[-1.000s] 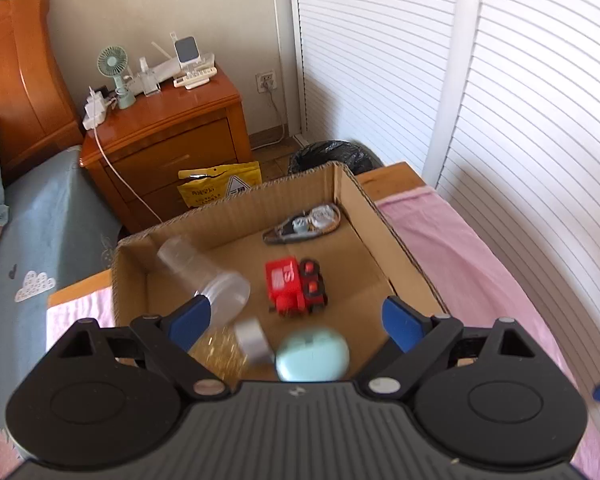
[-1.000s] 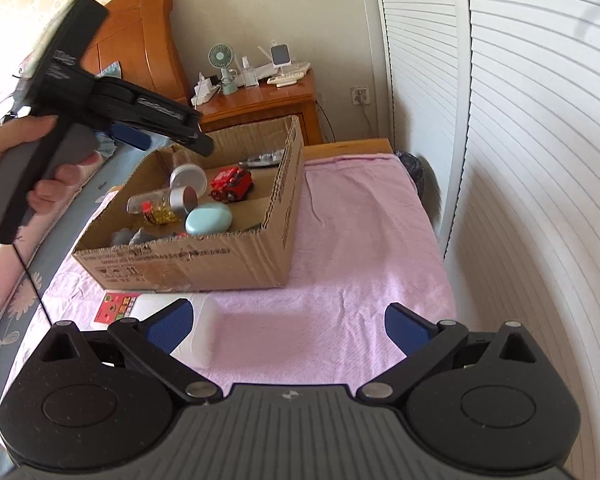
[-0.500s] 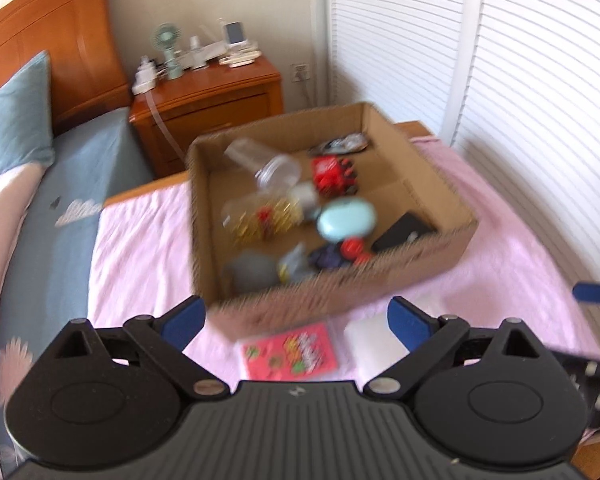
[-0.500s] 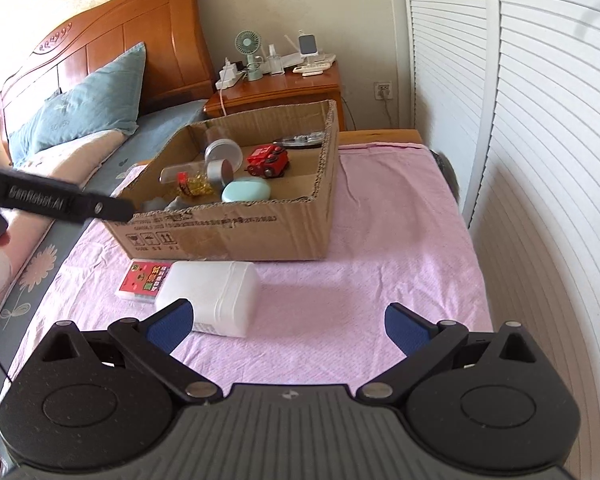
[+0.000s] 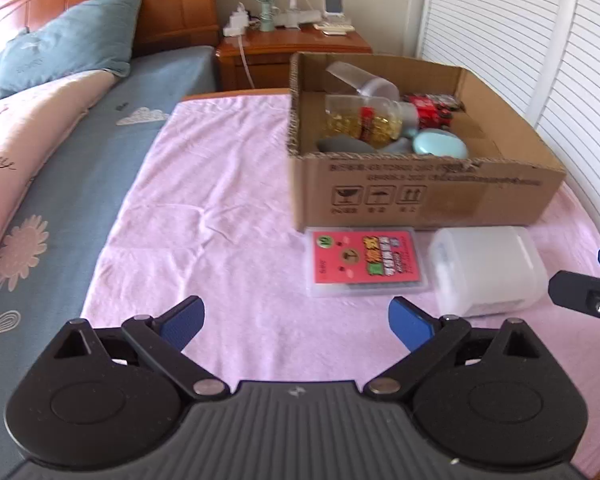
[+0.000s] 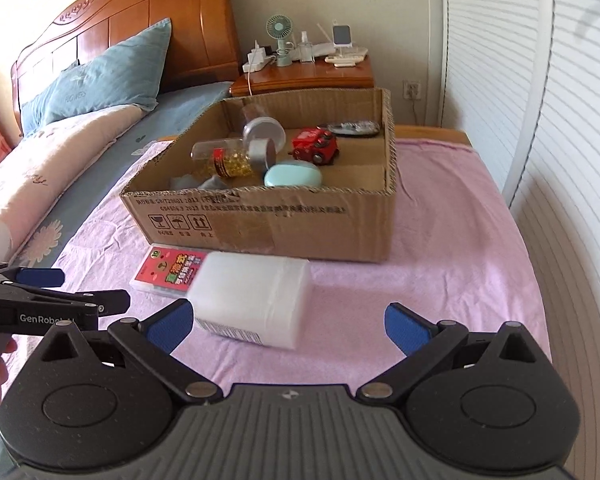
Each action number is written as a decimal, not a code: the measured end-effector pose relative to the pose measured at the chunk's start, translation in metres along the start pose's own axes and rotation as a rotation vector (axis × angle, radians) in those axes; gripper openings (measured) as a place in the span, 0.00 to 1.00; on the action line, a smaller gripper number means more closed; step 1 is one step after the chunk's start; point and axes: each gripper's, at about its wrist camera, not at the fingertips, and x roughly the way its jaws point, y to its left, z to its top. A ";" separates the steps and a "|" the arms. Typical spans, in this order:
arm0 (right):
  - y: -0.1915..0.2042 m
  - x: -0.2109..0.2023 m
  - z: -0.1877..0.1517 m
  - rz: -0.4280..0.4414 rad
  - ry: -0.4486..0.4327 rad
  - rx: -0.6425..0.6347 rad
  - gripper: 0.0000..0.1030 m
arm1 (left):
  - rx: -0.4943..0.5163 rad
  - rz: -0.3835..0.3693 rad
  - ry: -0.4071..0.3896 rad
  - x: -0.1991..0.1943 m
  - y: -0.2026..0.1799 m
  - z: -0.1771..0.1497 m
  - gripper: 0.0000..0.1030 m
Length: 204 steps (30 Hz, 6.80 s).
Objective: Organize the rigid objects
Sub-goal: 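Move both tools toward the red card case and white plastic container, then grasp the red card case with the left tool while the right tool grasps the white container, then lift the white container into the box with the right tool and open it, then carry the red card case into the box with the left tool and release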
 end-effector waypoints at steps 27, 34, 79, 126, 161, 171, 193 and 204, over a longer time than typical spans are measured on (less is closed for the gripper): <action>0.009 0.058 -0.007 -0.215 0.080 -0.065 1.00 | -0.019 -0.077 0.026 0.027 0.001 0.001 0.96; -0.007 0.062 -0.024 -0.194 0.116 -0.048 1.00 | 0.017 -0.119 0.047 0.053 -0.026 0.010 0.97; -0.015 0.063 -0.028 -0.104 0.061 -0.107 1.00 | 0.104 -0.118 -0.022 0.061 -0.022 0.010 0.88; 0.003 0.036 0.029 0.047 0.183 -0.323 0.84 | 0.287 -0.257 0.023 0.012 -0.019 0.014 0.88; -0.041 0.105 0.133 0.066 0.063 -0.182 0.97 | 0.344 -0.279 -0.119 -0.013 -0.026 0.093 0.88; -0.044 0.074 0.125 0.044 0.047 -0.124 1.00 | 0.359 -0.263 -0.131 -0.003 -0.038 0.115 0.88; -0.047 0.009 0.085 -0.038 0.011 -0.062 1.00 | 0.394 -0.269 -0.037 0.098 -0.126 0.213 0.88; -0.068 0.013 0.084 -0.050 0.008 0.003 1.00 | 0.361 -0.255 -0.073 0.119 -0.140 0.219 0.95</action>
